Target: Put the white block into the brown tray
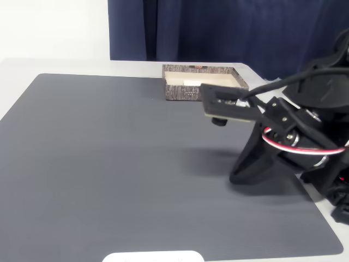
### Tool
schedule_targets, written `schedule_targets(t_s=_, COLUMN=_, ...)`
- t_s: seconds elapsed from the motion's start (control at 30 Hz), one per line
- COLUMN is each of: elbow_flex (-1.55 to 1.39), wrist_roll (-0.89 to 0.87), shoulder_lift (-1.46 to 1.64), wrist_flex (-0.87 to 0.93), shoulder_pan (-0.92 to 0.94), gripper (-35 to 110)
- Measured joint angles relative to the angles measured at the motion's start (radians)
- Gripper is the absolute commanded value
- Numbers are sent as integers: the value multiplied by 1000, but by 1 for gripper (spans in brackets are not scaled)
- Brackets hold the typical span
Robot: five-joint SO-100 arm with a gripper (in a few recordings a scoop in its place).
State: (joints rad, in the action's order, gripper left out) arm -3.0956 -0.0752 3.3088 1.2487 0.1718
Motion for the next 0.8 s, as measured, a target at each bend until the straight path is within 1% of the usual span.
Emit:
schedule_targets(t_s=0.23, elbow_flex=-25, wrist_roll=0, shoulder_lift=3, wrist_flex=2, shoulder_pan=-14, gripper=0)
schedule_targets(t_s=0.57, elbow_flex=-25, wrist_roll=43, shoulder_lift=14, wrist_flex=120, shoulder_pan=-9, gripper=0)
schedule_targets(t_s=0.8, elbow_flex=-25, wrist_roll=89, shoulder_lift=14, wrist_flex=127, shoulder_pan=-9, gripper=0)
